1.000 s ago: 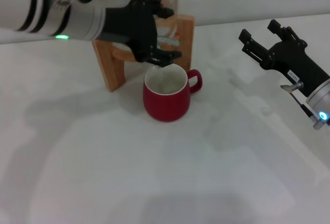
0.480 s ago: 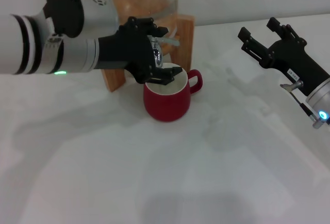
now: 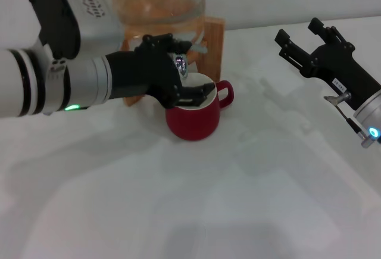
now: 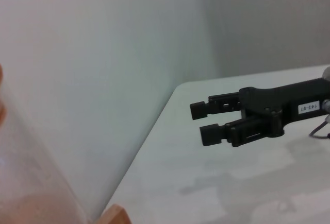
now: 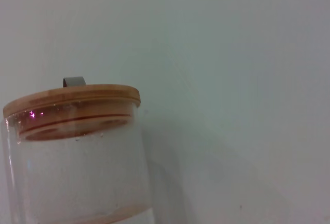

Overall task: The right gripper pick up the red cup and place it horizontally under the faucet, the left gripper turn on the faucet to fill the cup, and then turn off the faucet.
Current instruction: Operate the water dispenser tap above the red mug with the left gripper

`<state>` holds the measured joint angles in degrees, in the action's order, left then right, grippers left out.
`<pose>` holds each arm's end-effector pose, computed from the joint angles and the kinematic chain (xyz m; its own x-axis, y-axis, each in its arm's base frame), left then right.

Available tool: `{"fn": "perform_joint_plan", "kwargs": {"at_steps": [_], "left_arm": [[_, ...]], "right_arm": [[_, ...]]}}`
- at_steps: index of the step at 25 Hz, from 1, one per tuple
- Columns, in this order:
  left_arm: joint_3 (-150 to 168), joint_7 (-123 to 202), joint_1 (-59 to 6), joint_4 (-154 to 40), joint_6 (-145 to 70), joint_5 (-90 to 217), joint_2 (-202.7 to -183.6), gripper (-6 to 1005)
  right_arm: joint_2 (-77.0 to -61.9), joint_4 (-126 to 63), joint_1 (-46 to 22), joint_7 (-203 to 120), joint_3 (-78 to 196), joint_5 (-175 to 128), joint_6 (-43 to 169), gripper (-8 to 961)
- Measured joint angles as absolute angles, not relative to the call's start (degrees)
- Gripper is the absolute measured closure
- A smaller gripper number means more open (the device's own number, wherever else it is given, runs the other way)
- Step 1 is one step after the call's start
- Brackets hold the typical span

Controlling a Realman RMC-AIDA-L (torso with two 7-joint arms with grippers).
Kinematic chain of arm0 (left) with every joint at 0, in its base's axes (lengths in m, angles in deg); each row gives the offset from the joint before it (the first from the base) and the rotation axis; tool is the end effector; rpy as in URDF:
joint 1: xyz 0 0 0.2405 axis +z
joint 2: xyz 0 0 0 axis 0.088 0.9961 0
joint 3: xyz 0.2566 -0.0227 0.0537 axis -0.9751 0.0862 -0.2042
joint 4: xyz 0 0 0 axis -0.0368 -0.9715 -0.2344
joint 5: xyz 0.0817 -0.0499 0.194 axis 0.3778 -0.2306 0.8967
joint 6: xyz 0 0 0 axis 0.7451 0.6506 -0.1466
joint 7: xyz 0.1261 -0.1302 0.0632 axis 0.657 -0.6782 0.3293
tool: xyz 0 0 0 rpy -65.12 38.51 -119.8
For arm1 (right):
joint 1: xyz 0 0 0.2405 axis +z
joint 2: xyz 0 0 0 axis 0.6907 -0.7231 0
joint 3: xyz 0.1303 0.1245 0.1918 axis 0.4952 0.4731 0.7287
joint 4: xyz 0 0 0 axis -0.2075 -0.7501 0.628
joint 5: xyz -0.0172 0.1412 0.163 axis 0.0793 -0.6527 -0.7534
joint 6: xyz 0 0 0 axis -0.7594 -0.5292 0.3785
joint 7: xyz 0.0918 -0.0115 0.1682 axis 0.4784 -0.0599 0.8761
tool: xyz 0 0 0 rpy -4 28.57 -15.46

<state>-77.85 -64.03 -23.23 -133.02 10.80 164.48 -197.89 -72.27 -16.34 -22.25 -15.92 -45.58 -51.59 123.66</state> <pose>-0.0914 0.3871 -0.0892 0.9758 -0.0873 0.2003 0.0007 -0.9155 -0.4022 0.2850 0.3846 -0.0150 0.5355 0.0808 -0.8407 -0.7506 -0.4107 -0.5176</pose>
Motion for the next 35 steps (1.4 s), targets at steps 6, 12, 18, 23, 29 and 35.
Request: {"fn": "perform_joint_plan", "kwargs": {"at_steps": [6, 12, 18, 23, 29, 35], "left_arm": [[-78.7, -63.5, -22.1, -132.3, 9.7, 163.3, -197.85, 157], [-79.4, -63.2, -22.9, -130.7, 8.4, 163.6, -197.74, 156], [-79.6, -63.2, -23.7, -130.0, 7.8, 163.9, -197.65, 156], [-79.7, -63.2, -24.4, -129.9, 7.8, 164.6, -197.58, 156], [-80.0, -63.0, -26.0, -129.0, 7.7, 165.7, -197.57, 157], [-80.2, -62.6, -27.9, -127.2, 7.5, 166.1, -197.66, 157]], "right_arm": [[-72.25, -16.3, -22.2, -15.9, -45.8, -51.6, 123.8, 81], [-72.26, -16.3, -22.3, -15.8, -46.3, -51.6, 123.9, 81], [-72.35, -16.3, -22.6, -15.8, -46.4, -51.6, 124.3, 80], [-72.35, -16.3, -22.7, -15.8, -46.4, -51.6, 124.4, 80], [-72.35, -16.3, -22.7, -15.8, -46.4, -51.6, 124.5, 80], [-72.27, -16.3, -22.7, -15.8, -46.4, -51.6, 124.6, 80]]}}
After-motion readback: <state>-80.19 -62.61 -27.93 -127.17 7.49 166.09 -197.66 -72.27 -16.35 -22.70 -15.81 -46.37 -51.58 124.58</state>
